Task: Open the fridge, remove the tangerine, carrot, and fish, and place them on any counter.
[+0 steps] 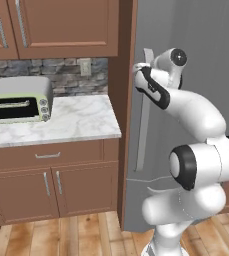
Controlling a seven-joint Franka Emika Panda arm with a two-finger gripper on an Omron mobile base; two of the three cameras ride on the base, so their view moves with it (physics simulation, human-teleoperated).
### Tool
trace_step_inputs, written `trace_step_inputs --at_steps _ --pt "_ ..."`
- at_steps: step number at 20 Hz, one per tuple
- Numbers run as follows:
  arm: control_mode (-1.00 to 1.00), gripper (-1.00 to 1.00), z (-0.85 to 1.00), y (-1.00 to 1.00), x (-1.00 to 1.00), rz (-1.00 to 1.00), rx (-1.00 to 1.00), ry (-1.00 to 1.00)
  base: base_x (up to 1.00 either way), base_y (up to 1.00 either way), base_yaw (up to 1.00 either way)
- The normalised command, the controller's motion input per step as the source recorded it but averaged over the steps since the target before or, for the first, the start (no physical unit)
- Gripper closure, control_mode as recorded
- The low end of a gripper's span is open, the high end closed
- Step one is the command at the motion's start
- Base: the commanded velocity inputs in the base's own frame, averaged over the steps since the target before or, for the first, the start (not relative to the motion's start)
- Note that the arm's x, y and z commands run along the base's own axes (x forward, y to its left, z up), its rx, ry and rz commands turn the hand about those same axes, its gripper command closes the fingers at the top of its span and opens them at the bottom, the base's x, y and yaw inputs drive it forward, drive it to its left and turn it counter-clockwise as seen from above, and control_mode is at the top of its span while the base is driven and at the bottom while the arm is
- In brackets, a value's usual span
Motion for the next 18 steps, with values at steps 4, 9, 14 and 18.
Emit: trace_step_inputs --at_steps 4,9,14,18 --pt "-1.0 1.0 -0.35 -0.02 0.9 0.0 0.08 0.12 0.0 0.0 0.0" --pt "-1.0 1.0 -0.31 0.0 -0.19 0.0 0.0 0.07 0.0 0.0 0.0" --pt "-1.0 1.0 -0.01 -0.08 -1.0 0.0 0.0 -0.01 0.0 0.0 0.0" --pt "-1.0 1.0 -0.01 -0.16 -1.0 0.0 0.0 0.0 0.0 0.0 0.0"
